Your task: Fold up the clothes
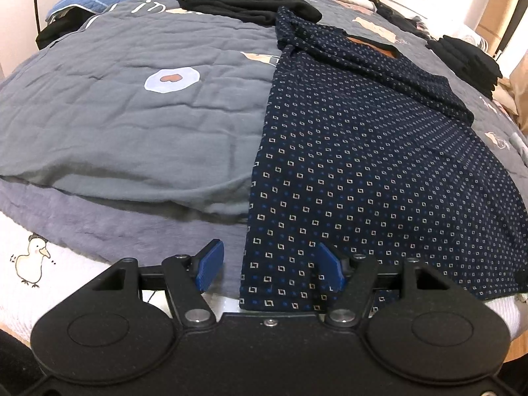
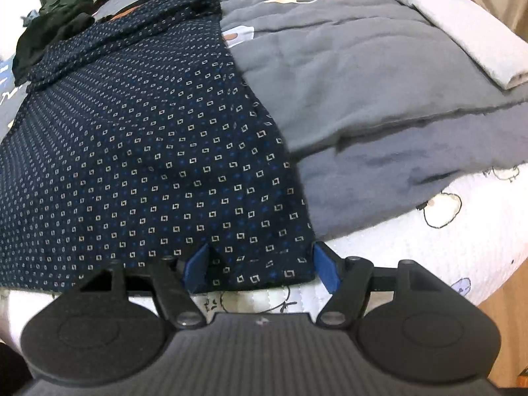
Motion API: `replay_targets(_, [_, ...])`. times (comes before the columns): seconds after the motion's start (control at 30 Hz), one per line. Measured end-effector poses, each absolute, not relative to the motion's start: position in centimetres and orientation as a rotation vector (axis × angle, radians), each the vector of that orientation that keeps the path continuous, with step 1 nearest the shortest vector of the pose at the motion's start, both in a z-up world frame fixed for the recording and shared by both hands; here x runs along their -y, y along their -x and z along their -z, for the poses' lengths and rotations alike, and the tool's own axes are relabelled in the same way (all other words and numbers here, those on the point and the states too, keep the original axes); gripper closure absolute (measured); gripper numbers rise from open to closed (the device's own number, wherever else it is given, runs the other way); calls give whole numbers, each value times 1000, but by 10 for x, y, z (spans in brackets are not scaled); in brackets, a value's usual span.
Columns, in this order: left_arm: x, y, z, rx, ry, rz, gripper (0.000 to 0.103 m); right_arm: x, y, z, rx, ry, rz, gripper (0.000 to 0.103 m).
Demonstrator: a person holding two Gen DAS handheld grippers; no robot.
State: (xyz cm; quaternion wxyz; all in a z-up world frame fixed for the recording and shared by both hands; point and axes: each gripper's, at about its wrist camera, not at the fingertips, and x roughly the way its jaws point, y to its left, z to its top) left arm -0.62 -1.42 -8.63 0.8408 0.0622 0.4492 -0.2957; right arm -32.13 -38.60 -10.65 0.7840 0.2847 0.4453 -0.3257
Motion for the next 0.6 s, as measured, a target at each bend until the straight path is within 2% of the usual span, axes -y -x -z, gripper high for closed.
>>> replay_targets(0.13, [16,7,87,-955,-134,639,41,382,319,105,-957,-601,704,34])
replay_targets(0.17, [16,7,87,-961,-134,649,48,382,320,104,-948,-602,700,34])
replay_targets(0.2, [16,7,88,-976,-128,663,63,381,320,103,-939,-602,697,34])
replay_targets(0.23, [17,7,90,-994,-130,672,70,381,320,102,-930,-602,694,37])
replay_targets(0.3, [18,7,92,-1005,-143,669,78,379,322,100,-897,-597,687,40])
replay_targets(0.33, [18,7,93,-1005,-147,664,80,378,323,98,-879,-593,679,47])
replay_targets(0.37, [17,7,93,-1009,-138,669,80,378,323,97,-867,-598,672,51])
replay_targets(0.43, [16,7,92,-1010,-126,673,80,379,325,96,-848,-618,662,77])
replay_targets(0.57, [16,5,95,-1026,-131,648,77,383,330,93,-790,-699,639,87])
replay_targets(0.6, [16,4,95,-1030,-132,641,70,383,331,92,-775,-716,633,88])
